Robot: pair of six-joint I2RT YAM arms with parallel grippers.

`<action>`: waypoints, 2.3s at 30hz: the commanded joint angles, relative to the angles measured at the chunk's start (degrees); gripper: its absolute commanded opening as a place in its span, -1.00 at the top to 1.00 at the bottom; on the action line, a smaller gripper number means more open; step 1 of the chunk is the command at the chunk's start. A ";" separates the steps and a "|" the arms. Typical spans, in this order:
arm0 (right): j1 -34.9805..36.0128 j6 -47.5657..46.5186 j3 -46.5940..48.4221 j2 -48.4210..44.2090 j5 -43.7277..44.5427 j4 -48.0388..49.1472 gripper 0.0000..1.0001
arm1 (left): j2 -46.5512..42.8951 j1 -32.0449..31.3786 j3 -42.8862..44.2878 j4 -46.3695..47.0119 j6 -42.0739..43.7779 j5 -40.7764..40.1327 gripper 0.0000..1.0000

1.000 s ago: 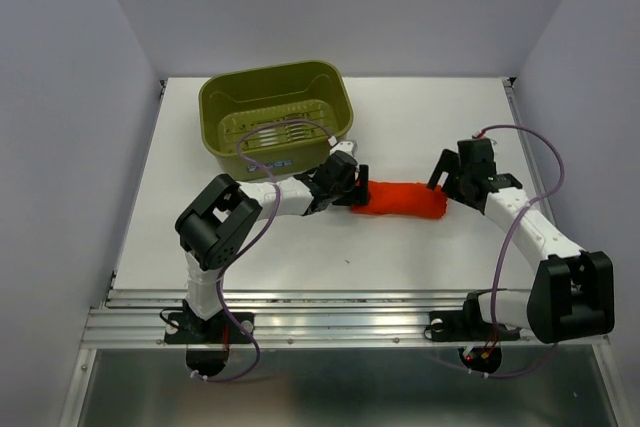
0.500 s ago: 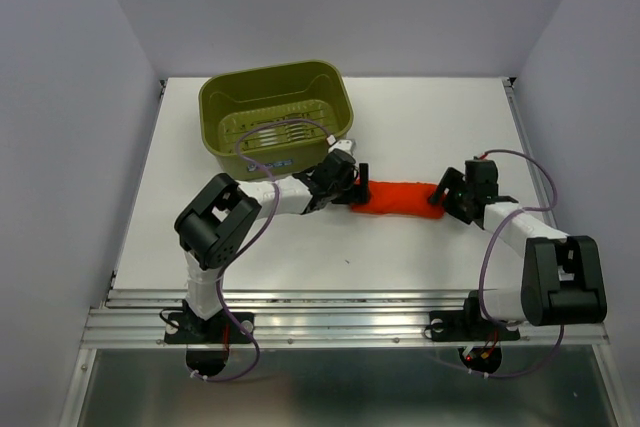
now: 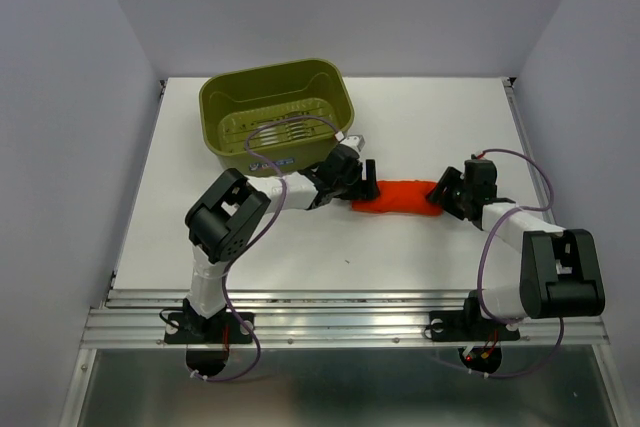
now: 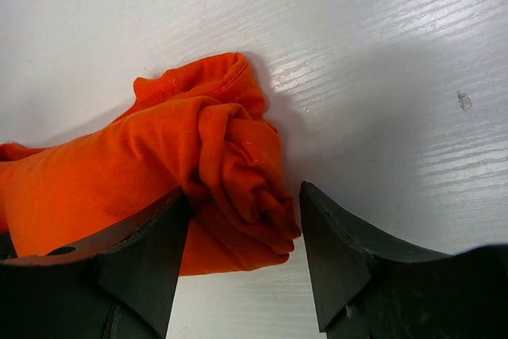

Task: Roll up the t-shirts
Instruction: Pick up the T-shirt from the center of the board.

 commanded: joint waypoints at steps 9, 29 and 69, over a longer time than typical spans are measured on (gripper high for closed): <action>-0.09 0.46 -0.10 0.89 -2.72 1.61 -0.27 | -0.09 -0.30 3.27 -5.20 -2.03 1.76 -0.69; -0.09 0.02 0.25 -0.17 -3.08 0.56 -0.31 | -3.61 -1.52 0.28 -9.26 -5.46 -4.84 -0.78; 1.83 -4.73 5.34 3.16 -23.54 -8.41 -0.60 | -11.08 2.08 -8.07 -13.39 2.80 -2.91 1.00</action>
